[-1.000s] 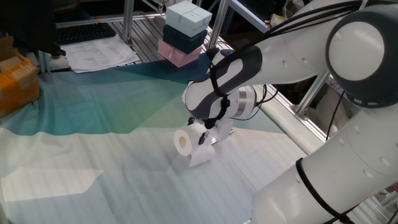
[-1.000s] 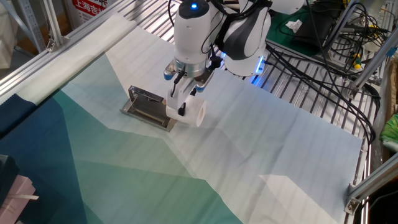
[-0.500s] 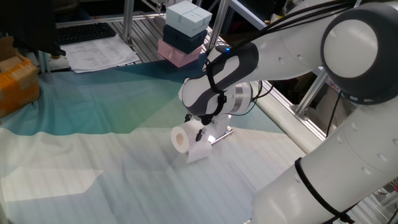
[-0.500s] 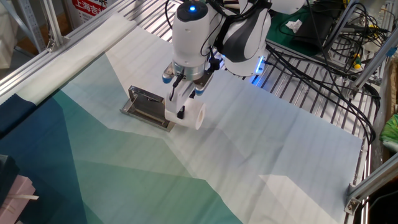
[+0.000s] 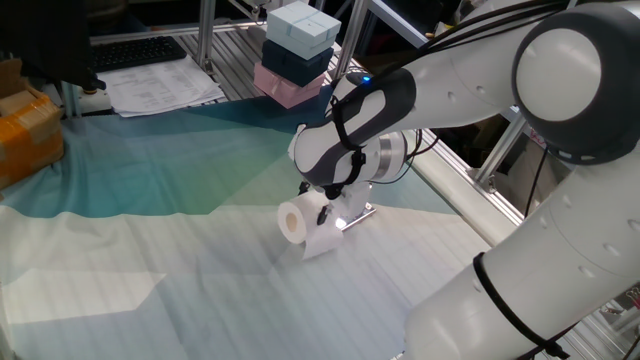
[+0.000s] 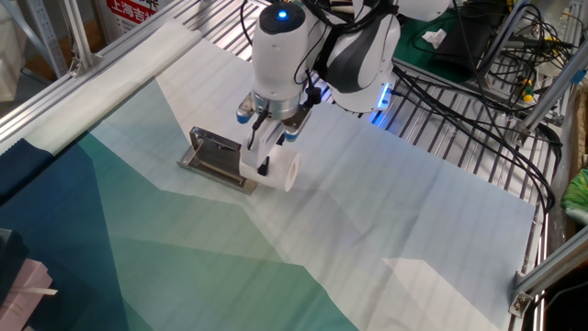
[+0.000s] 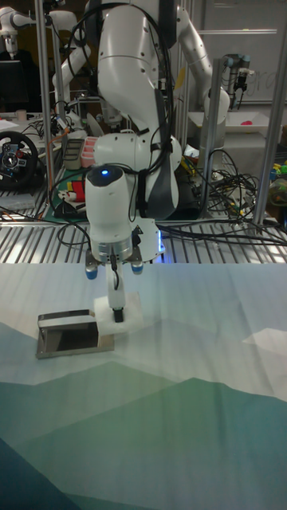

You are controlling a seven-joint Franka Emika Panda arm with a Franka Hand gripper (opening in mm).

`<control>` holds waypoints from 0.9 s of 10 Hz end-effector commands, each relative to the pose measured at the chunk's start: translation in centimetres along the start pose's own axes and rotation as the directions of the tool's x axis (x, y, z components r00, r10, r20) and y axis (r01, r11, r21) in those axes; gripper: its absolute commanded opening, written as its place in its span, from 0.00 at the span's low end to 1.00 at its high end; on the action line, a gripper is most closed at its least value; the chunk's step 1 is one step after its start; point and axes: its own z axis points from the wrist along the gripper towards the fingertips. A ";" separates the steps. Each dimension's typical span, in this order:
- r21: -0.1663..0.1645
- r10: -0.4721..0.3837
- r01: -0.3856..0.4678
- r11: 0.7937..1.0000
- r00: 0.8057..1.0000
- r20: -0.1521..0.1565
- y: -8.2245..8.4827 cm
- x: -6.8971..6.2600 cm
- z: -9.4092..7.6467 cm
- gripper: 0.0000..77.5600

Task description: Put the toilet paper on its holder

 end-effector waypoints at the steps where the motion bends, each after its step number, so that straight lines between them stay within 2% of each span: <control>1: -0.002 -0.001 0.001 1.000 1.000 0.009 0.2 -0.2 -0.2 0.02; 5: -0.005 -0.002 0.002 1.000 1.000 0.025 0.4 -0.8 0.0 0.02; 9: -0.004 0.012 -0.012 1.000 1.000 0.023 0.5 -1.7 -0.6 0.02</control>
